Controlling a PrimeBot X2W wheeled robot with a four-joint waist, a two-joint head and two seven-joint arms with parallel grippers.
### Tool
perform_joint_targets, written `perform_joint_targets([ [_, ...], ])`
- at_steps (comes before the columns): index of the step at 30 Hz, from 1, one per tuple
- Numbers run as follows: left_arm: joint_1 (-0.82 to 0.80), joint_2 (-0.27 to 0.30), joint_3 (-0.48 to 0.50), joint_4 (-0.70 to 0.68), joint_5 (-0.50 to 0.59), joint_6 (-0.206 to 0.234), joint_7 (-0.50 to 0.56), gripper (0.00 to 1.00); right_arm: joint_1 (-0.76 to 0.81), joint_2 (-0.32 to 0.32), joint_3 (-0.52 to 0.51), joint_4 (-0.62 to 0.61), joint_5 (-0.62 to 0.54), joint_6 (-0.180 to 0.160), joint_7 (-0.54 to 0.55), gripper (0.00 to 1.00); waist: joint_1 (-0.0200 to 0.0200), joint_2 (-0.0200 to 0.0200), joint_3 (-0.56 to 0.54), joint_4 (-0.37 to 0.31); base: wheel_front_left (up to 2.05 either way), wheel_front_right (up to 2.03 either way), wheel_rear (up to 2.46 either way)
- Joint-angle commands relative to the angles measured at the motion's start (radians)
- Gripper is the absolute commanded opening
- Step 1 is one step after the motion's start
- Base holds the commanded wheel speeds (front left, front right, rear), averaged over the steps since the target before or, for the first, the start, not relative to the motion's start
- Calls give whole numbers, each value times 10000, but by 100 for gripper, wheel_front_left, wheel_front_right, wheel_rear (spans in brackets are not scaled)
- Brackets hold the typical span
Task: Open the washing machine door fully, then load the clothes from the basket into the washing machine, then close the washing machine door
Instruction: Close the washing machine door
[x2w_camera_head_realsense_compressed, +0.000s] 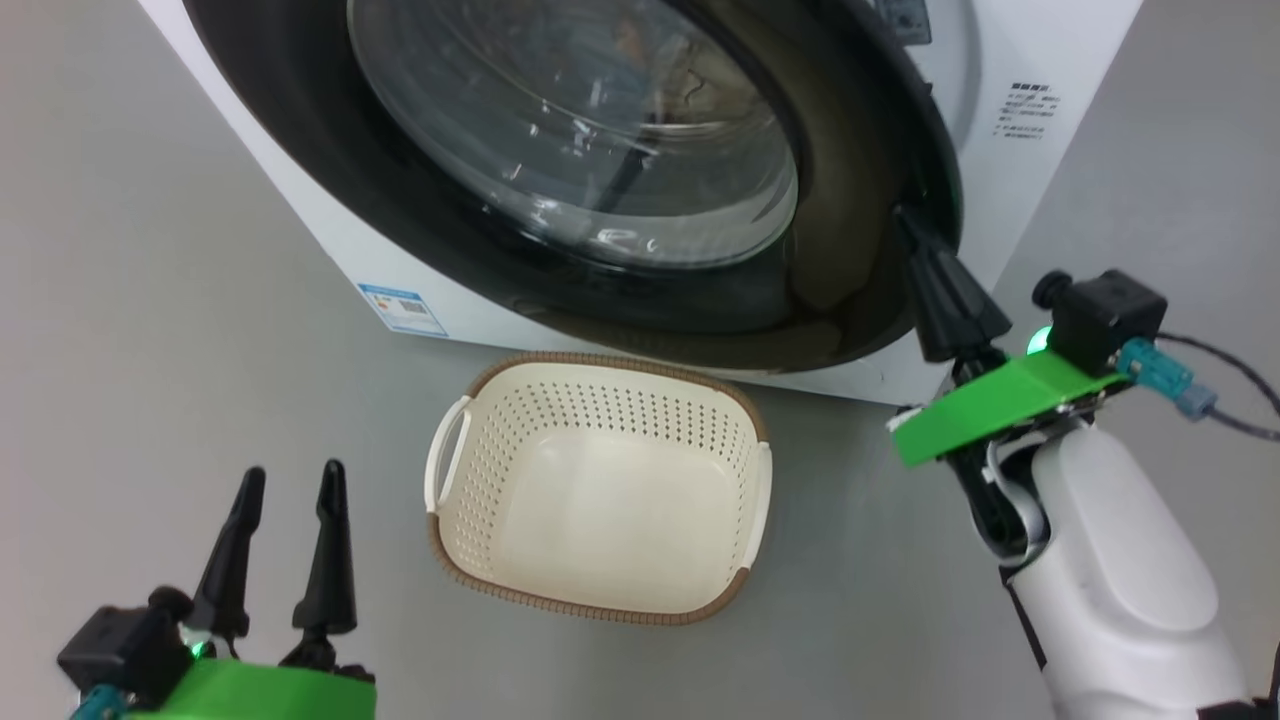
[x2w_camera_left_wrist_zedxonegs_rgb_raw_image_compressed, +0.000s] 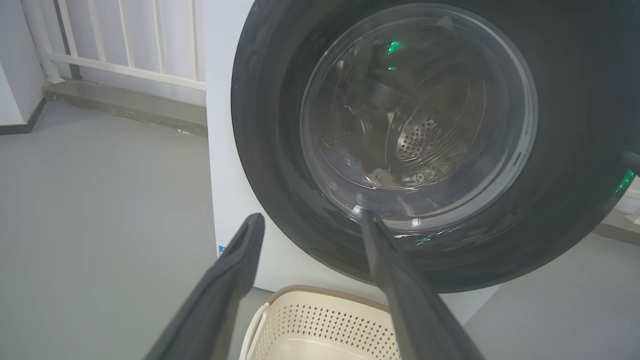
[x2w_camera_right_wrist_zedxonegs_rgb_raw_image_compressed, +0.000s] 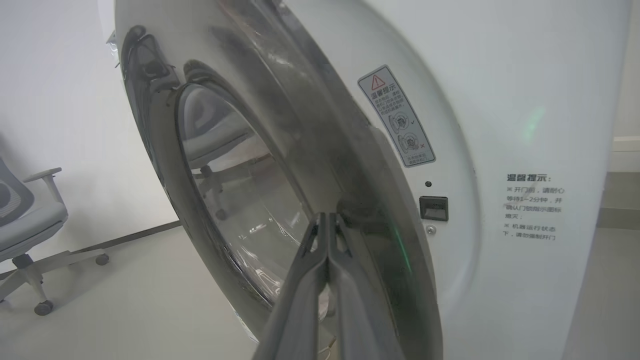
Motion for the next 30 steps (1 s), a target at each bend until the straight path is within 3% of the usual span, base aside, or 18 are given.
perform_joint_targets([
  [1, -531, 75, 277, -249, -55, -15, -63, 100, -495, 67, 0, -162, -132, 10, -49, 0, 0, 0, 260, 144, 0, 0, 0],
  [18, -1321, -80, -12, -321, -144, -15, -63, 100, -2335, 39, -1659, 395, -352, 10, -49, 0, 0, 0, 1209, 592, 0, 0, 0],
  [23, -1398, -85, 54, -283, -117, -15, -63, 100, -2411, 15, -904, 289, -237, 10, -49, 0, 0, 0, 1314, 503, 0, 0, 0],
  [29, -1236, -27, 260, -60, -54, -15, -63, 100, -1458, -145, 133, -57, 119, 10, -49, 0, 0, 0, 945, 201, 0, 0, 0],
  [30, -1199, -1, 300, -10, -38, -15, -63, 100, -1242, -144, 216, -125, 156, 10, -49, 10, 0, 0, 864, 136, 0, 0, 0],
])
